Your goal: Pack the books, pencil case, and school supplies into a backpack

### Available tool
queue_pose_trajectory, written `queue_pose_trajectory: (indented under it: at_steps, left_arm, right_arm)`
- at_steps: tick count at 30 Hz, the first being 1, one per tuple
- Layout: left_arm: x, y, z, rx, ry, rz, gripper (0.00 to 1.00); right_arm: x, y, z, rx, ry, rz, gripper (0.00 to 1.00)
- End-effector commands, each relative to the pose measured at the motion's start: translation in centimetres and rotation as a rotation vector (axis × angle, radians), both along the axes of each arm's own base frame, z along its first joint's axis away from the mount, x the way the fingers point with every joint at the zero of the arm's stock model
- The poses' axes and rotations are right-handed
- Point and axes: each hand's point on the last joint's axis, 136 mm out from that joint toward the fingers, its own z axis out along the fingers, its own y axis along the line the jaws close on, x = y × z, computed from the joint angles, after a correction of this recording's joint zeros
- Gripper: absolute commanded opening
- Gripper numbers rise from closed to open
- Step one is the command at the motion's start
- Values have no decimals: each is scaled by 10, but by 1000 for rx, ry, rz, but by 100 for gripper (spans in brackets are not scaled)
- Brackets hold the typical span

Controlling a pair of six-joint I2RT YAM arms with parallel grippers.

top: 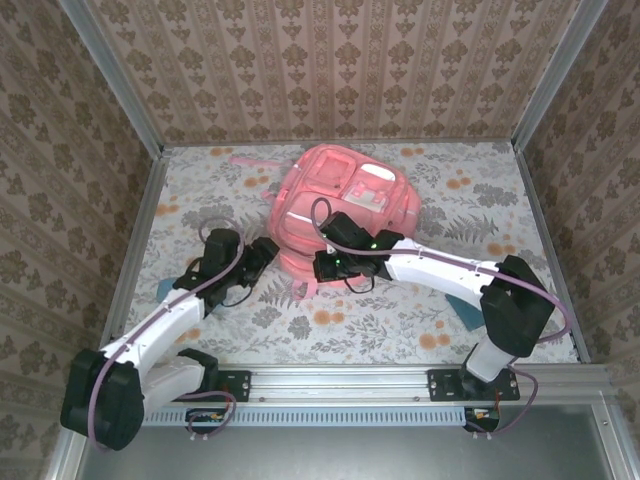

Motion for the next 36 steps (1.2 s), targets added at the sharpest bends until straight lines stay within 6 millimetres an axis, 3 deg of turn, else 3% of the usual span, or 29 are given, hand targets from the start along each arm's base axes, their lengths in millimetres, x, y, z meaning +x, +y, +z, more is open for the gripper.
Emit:
queue_pose_trajectory:
  at_steps: [1,7,15,18,21,25,30,36]
  left_arm:
    - [-1,-22,15,-131,0,-33,64]
    - [5,-45,25,-149,-11,-82,56]
    - [9,-64,9,-159,35,-84,41]
    - [11,-62,10,-155,28,-66,38]
    - [9,-48,17,-63,7,-42,42]
    - [1,-37,27,-3,-5,-25,58]
    - [-2,-50,30,-84,9,-50,58]
    - [-6,-61,7,-114,91,-47,54]
  right_arm:
    - [0,20,21,74,-39,69,0]
    - [-10,15,4,35,-23,90,0]
    - [-17,17,-6,27,-7,101,0]
    - [-18,17,-9,15,-3,98,0]
    - [-16,10,-17,-21,-4,67,0]
    - [-11,2,-22,-62,-9,26,0]
    - [-9,5,-19,-49,-13,16,0]
    - [-10,6,-13,-24,-15,17,0]
